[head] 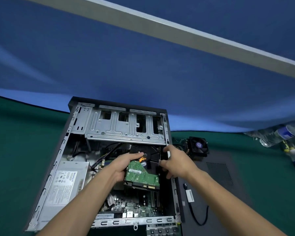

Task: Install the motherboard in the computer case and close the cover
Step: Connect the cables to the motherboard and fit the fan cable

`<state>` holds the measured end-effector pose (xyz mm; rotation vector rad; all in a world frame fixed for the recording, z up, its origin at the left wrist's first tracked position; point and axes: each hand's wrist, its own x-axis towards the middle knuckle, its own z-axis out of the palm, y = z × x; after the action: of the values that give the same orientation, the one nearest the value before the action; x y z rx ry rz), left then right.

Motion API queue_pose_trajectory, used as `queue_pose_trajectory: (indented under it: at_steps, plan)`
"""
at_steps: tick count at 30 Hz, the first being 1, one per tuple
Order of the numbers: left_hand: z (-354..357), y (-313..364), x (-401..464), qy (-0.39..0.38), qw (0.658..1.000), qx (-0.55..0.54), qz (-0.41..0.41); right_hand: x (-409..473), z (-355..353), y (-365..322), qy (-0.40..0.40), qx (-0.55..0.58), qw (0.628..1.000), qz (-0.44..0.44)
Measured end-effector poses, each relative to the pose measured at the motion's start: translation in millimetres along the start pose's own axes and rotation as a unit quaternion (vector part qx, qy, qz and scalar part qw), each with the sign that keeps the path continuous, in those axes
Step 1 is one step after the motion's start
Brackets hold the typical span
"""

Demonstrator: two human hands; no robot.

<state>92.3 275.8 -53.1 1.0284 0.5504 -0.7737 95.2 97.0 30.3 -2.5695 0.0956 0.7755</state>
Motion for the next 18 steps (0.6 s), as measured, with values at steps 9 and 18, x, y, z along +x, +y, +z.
queue_pose_trajectory:
  at_steps: [9,18]
  plan:
    - [19.2,16.1,15.1,-0.001,1.0,-0.008,0.011,-5.0,-1.7,-0.8,-0.033,-0.15,0.986,-0.066]
    - [39.6,25.8,24.8,0.08,0.993,-0.055,0.06,-1.2,12.8,-4.7,0.004,-0.227,0.968,-0.107]
